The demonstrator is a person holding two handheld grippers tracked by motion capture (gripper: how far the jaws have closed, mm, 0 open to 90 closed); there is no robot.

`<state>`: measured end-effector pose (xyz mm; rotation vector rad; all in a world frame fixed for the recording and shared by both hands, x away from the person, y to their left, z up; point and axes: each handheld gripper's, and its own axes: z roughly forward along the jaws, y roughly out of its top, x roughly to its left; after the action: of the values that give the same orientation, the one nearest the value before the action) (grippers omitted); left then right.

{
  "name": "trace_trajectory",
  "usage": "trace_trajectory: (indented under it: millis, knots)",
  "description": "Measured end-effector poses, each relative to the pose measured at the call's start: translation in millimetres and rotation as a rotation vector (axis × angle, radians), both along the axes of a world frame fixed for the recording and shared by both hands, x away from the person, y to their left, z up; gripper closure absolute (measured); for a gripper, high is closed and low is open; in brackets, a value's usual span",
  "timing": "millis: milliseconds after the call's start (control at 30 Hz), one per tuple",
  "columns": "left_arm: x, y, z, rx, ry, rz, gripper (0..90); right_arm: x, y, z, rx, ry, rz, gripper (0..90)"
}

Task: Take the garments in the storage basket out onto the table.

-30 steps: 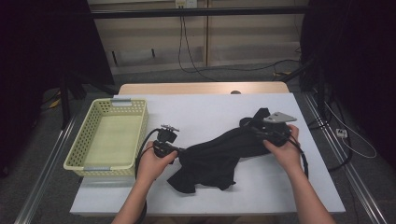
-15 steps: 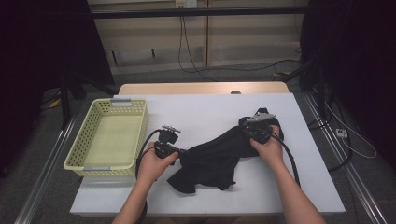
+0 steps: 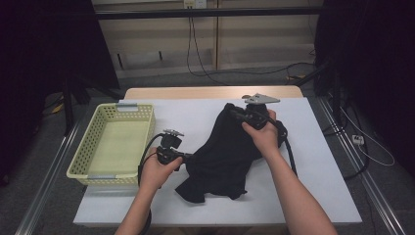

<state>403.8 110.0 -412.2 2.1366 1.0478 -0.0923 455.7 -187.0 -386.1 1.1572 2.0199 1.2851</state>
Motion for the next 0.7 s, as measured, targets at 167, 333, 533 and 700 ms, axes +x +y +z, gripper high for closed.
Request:
trace_trajectory:
  millis: [167,333,533,700]
  knots:
    - [1.4,3.7,-1.8,0.009,-0.024,0.031,84.9,-11.2,-2.6,-4.6,-0.087,0.03,0.008,36.9]
    - [2.5,5.6,-0.6,0.041,-0.064,0.07,85.5,-42.7,-19.0,-7.0,-0.121,0.05,0.032,34.9]
    - [4.3,9.4,1.7,0.099,-0.121,0.135,85.8,-93.4,-33.0,-25.7,-0.117,0.068,0.089,33.3]
    - [6.2,9.1,4.8,0.108,-0.164,0.153,85.4,-125.3,-43.6,-46.5,-0.112,0.092,0.108,33.1]
